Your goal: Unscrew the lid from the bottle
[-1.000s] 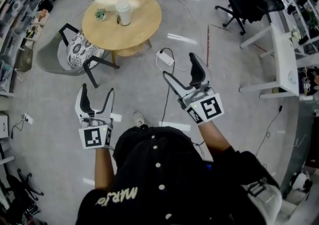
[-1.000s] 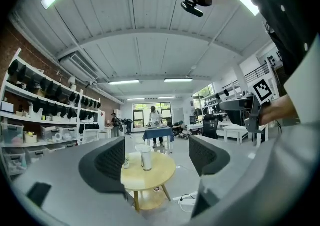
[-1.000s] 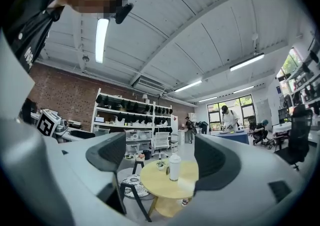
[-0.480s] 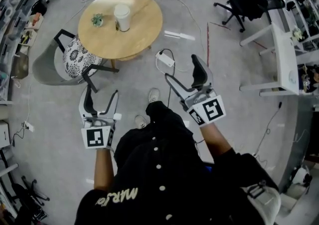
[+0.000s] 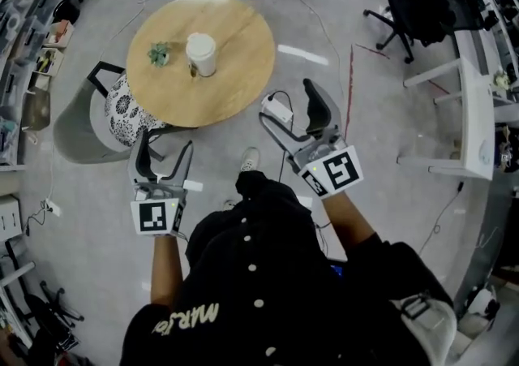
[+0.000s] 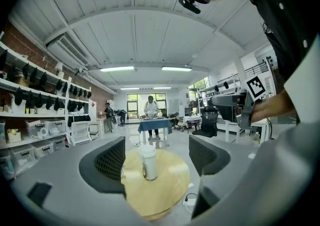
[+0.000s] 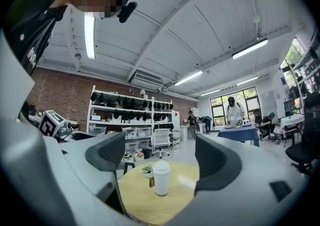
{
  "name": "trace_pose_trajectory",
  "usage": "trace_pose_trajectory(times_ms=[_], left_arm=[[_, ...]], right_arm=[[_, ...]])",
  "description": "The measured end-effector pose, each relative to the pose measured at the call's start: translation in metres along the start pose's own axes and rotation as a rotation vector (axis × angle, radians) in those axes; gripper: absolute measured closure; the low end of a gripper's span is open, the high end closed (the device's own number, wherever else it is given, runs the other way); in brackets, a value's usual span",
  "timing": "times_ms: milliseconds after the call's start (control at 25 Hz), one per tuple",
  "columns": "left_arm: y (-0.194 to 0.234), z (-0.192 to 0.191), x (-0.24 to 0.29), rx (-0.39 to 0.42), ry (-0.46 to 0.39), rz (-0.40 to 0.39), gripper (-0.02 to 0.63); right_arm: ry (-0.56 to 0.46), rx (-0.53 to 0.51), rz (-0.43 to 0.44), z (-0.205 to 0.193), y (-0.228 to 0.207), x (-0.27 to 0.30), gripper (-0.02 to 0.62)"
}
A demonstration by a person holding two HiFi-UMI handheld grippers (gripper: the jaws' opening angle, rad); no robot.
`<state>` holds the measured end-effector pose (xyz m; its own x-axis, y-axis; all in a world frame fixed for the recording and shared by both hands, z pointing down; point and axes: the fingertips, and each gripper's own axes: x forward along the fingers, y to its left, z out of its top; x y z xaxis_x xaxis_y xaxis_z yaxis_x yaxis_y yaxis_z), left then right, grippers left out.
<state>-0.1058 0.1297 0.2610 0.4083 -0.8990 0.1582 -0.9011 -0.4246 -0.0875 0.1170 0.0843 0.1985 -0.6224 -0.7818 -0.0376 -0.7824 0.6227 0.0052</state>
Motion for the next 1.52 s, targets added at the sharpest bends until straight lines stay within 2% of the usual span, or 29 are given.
trace_pose_trajectory(times_ms=[280, 560, 640, 920, 1200, 1520], left_arm=[[0.019, 0.015, 0.075, 0.004, 0.037, 0.015, 0.225], [0.025, -0.005, 0.113, -0.046, 0.111, 0.021, 0.224], [0.026, -0.018, 0.118, -0.054, 0.157, -0.013, 0.225], [0.05, -0.079, 0.156, -0.052, 0.2, -0.12, 0.224], [0.073, -0.143, 0.224, -0.01, 0.23, -0.254, 0.224], [0.07, -0.228, 0.276, -0.035, 0.312, -0.412, 0.221]], right_arm=[[0.004, 0.016, 0.073, 0.001, -0.049, 0.061, 0.166], [0.04, 0.042, 0.148, -0.019, -0.068, 0.101, 0.166], [0.057, 0.052, 0.168, -0.027, -0.068, 0.111, 0.166], [0.118, 0.05, 0.22, -0.056, -0.062, 0.15, 0.161], [0.247, 0.033, 0.276, -0.097, -0.054, 0.203, 0.161], [0.384, 0.071, 0.337, -0.154, -0.03, 0.248, 0.161]])
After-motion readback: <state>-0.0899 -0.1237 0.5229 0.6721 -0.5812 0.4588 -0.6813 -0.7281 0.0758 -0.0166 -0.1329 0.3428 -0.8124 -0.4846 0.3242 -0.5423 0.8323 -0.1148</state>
